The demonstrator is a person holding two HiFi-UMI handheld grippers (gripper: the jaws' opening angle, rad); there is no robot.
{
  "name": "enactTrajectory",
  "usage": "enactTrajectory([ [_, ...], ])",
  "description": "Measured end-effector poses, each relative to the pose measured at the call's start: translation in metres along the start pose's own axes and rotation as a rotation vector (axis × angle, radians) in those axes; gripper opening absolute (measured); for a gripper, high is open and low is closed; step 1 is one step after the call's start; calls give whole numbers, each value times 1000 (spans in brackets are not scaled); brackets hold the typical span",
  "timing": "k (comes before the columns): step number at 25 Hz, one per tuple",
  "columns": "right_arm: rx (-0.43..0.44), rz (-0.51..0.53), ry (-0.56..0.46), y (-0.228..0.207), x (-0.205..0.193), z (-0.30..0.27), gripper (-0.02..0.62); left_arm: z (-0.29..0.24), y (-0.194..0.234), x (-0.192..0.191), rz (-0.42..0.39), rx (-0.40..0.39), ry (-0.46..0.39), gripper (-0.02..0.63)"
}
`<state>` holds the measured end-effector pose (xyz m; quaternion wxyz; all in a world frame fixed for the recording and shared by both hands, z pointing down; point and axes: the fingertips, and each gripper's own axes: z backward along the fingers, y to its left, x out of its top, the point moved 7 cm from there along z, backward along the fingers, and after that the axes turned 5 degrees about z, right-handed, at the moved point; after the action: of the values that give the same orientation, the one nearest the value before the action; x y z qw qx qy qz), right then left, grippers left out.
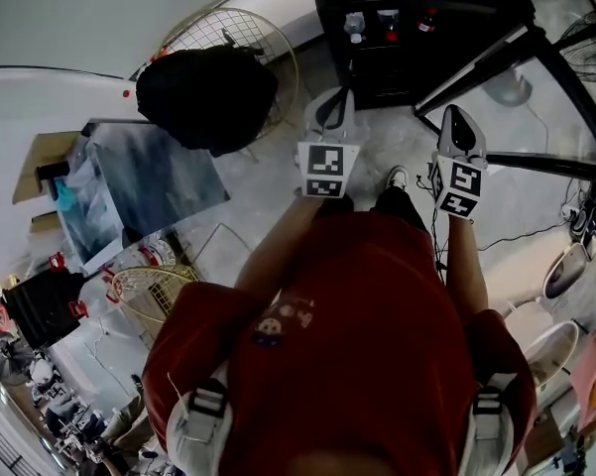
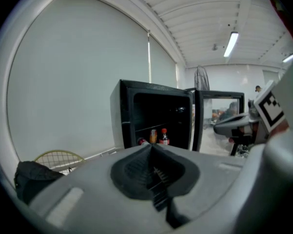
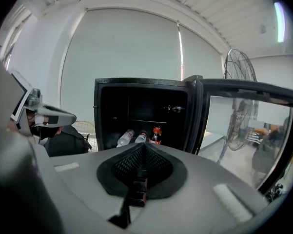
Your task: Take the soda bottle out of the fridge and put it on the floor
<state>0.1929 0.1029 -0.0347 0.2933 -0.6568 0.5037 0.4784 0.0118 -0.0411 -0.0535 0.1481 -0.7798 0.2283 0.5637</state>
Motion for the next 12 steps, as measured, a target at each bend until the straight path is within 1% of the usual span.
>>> enactTrajectory([
  [7, -25, -68, -12, -14, -3, -7, 0, -7, -3, -2, -18, -20, 10, 0],
  [12, 12, -107, -28, -12, -5, -11, 0, -14, -4, -1, -12, -22, 25, 0],
])
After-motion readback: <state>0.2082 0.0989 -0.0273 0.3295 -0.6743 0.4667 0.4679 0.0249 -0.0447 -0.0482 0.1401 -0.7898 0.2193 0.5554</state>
